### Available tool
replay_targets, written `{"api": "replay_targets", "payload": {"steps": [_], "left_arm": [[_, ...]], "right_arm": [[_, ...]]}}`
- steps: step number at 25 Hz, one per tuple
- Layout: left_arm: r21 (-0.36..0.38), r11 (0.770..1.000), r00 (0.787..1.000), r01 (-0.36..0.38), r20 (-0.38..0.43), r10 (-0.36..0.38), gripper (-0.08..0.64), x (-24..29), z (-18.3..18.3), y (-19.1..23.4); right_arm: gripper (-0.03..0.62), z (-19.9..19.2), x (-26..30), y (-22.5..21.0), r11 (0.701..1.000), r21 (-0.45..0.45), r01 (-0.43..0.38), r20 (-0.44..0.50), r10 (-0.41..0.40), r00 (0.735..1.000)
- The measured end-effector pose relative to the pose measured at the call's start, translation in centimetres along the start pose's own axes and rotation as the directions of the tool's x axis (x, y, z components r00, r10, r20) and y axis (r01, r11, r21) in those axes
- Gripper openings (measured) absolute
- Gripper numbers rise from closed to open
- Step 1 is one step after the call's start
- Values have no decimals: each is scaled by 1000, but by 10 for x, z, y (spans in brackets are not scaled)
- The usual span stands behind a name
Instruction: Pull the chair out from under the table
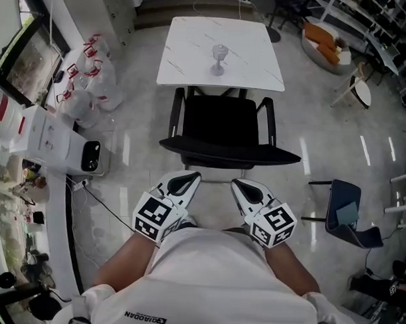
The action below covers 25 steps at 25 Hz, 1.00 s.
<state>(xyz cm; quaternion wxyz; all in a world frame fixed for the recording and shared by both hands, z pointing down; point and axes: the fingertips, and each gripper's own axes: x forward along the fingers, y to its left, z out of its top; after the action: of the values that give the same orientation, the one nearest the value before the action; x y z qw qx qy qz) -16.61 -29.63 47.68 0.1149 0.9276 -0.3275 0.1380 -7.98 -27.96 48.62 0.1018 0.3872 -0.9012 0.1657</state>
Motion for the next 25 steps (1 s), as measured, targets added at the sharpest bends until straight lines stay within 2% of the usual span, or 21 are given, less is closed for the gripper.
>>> {"api": "replay_targets", "payload": {"steps": [7,12,25], "left_arm": [[39,995,995,96,-6,-96,9,11,7,7],[70,990,992,125,9,-126,9,20,22,-3],[55,998,997,26,76,-30,9,41,47,-16]], "right_arm": [[6,1,-9,-4,993,29,114,19,-114,993],[6,16,-23,-17,988,35,152,61,-154,986],[6,42,-42,-56,994,-47,103,73,-100,992]]}}
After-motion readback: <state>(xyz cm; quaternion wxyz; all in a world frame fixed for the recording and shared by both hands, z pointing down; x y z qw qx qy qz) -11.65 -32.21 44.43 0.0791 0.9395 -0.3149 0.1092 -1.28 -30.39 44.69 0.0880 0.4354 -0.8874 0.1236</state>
